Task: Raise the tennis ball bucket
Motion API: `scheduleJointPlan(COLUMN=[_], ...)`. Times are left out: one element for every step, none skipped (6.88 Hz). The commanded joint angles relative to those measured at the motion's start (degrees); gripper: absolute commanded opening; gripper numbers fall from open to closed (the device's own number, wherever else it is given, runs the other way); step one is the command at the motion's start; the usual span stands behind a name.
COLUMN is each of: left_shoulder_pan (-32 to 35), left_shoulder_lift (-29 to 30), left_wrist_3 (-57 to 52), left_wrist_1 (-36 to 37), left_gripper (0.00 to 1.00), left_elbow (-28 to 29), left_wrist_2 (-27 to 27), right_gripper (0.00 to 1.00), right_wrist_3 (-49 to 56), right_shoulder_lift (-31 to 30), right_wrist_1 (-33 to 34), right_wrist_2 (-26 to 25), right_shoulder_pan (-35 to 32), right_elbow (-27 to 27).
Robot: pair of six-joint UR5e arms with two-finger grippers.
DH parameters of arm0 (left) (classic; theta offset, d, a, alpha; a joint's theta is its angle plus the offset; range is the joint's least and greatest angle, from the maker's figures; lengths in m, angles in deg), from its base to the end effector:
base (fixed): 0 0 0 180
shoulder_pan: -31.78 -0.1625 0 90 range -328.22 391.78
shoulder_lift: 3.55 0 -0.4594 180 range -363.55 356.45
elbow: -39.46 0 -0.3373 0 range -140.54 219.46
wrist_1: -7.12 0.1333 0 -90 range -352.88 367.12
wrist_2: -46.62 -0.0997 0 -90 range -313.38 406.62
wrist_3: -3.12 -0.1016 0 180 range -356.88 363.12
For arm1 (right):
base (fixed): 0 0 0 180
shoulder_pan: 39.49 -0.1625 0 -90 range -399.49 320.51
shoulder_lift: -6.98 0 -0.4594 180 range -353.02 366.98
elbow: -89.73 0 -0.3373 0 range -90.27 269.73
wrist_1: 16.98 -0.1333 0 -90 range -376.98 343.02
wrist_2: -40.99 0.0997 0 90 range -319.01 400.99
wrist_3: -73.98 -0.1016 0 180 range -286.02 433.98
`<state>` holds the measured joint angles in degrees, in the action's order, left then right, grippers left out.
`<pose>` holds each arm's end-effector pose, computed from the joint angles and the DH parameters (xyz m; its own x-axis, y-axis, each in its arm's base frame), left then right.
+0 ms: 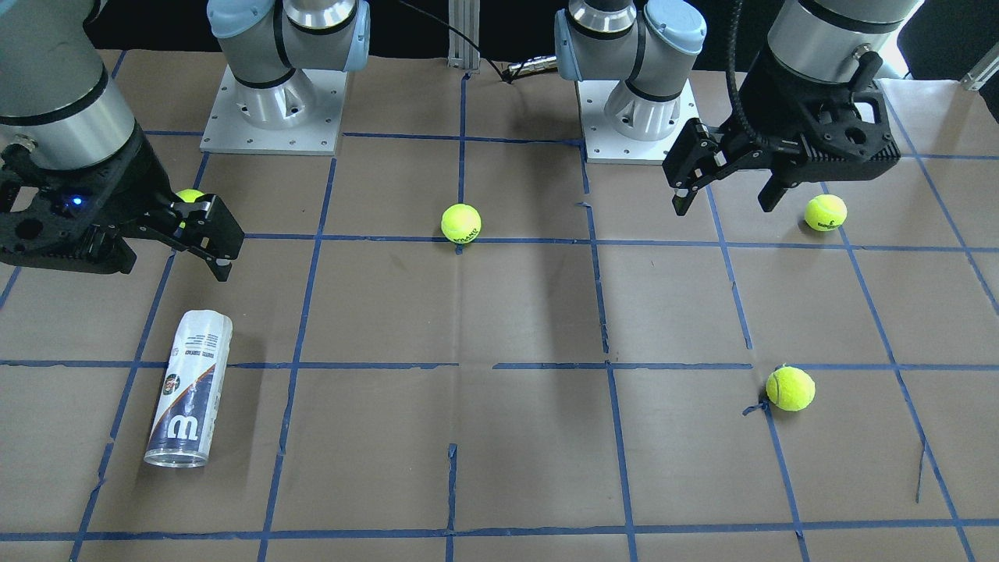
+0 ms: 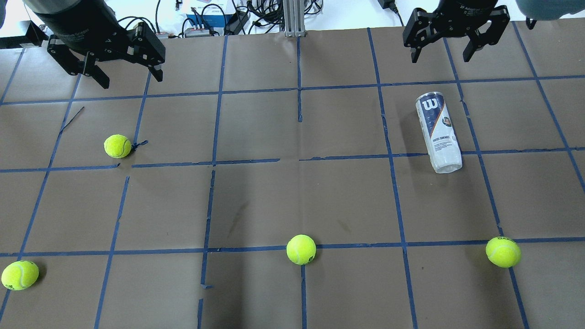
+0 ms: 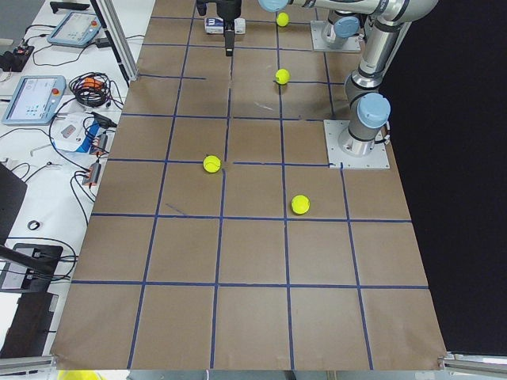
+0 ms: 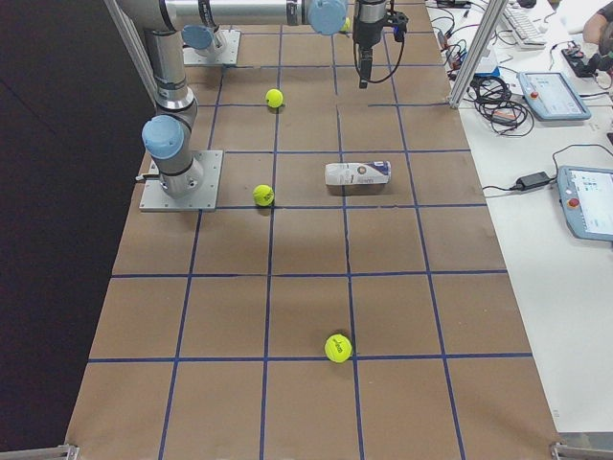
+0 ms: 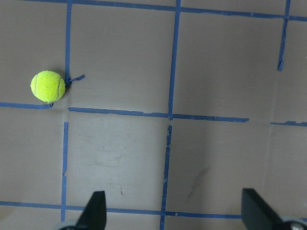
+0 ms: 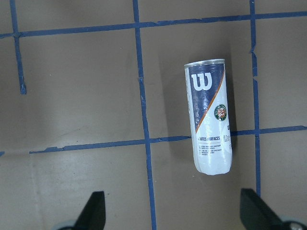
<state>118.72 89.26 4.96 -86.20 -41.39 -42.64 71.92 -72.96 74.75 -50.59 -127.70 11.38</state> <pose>-0.1097 -0.4692 0.5624 -0.9963 -0.0847 0.0146 -0.0853 0.9950 -0.0522 0.1141 -0.5267 0.5286 -0.9973 0.0687 0.0254 0.0671 0.9960 -0.0589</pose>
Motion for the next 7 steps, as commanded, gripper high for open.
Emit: scheduleJointPlan(left_shoulder_pan=[-0.10,-0.19,-0.19,-0.28,-0.28,-0.28,-0.28], left_shoulder_lift=[-0.01,-0.01,-0.01,-0.01,-0.01,-0.01,-0.01], left_wrist_3=[0.10,0.10,0.10,0.10,0.10,0.10,0.10], left_wrist_1=[0.06,0.06,0.06,0.06,0.06,0.06,0.06], left_gripper=[1.00,1.00,1.00,1.00,1.00,1.00,1.00], left_elbow=[0.00,0.00,0.00,0.00,0.00,0.00,0.00], left_wrist_2=[0.05,0.05,0.05,0.05,0.05,0.14,0.14], right_gripper=[1.00,1.00,1.00,1.00,1.00,1.00,1.00], right_wrist_3=[-0.48,-0.49,-0.49,-0.49,-0.49,-0.49,-0.49], right_shoulder_lift=[-0.47,-0.56,-0.65,-0.56,-0.65,-0.74,-0.74], right_wrist_1=[-8.49,-9.54,-9.37,-9.37,-9.37,-9.37,-9.37], right_wrist_2=[-2.36,-2.30,-2.29,-2.29,-2.29,-2.29,-2.29], right_shoulder_pan=[0.40,0.41,0.49,0.50,0.41,0.32,0.32], right_elbow=[-1.70,-0.68,0.29,0.82,1.00,0.92,0.92])
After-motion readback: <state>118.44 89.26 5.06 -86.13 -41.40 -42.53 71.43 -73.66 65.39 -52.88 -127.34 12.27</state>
